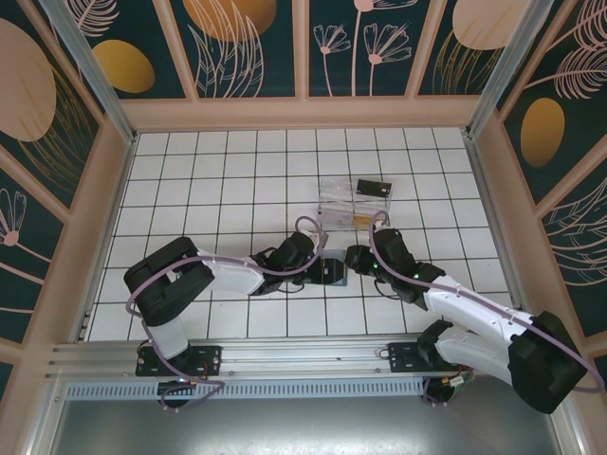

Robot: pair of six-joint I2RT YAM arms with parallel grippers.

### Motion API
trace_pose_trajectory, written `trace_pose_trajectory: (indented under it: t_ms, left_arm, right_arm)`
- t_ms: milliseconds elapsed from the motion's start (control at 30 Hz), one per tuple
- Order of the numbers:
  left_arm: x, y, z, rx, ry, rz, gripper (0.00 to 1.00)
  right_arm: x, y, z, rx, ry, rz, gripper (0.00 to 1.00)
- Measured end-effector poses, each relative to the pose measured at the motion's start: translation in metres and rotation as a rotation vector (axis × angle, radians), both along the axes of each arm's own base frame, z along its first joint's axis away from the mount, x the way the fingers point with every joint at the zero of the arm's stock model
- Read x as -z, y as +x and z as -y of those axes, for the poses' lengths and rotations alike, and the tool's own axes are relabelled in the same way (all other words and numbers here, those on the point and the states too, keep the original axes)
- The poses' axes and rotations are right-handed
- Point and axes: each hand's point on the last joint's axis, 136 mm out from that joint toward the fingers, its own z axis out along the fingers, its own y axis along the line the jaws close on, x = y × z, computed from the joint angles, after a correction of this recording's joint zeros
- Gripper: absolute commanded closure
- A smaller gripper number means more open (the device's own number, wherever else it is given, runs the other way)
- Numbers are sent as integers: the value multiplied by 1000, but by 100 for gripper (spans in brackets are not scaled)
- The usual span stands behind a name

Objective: Take the credit cards out of the card holder

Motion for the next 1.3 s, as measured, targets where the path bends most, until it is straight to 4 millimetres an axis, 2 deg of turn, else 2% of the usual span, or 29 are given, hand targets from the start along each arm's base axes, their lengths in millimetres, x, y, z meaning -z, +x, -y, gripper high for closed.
trace_pose_trajectory:
  t_ms: [200, 300, 400, 467, 533, 600, 733, 833, 1000, 1300]
  left_arm:
    - [-4, 1, -5, -17, 9, 9, 38]
    - [-22, 2, -14, -47, 0, 42, 40]
    - [-49, 9, -24, -89, -31, 92, 44]
    - [-62, 16, -34, -129, -43, 124, 49]
    - [-66, 20, -47, -167, -36, 142, 56]
    - [-62, 25, -61, -207, -8, 146, 72]
    - [-36, 28, -85, -256, 70, 124, 91]
    - [-19, 25, -93, -257, 115, 104, 92]
    - [-4, 23, -95, -250, 152, 84, 92]
    - [11, 25, -103, -259, 189, 66, 92]
  right_arm:
    - [2, -2, 1, 2, -3, -8, 65]
    - [2, -2, -1, -6, 7, -9, 65]
    - [1, -3, -6, -24, 24, -14, 66]
    - [3, -4, -10, -39, 35, -24, 68]
    - [5, -5, -16, -58, 44, -33, 70]
    - [9, -8, -26, -89, 55, -51, 74]
    - [13, -11, -50, -143, 96, -101, 79]
    - [19, -10, -68, -168, 128, -150, 82]
    - [26, -7, -88, -177, 169, -222, 85]
    - [46, -8, -95, -149, 189, -322, 83]
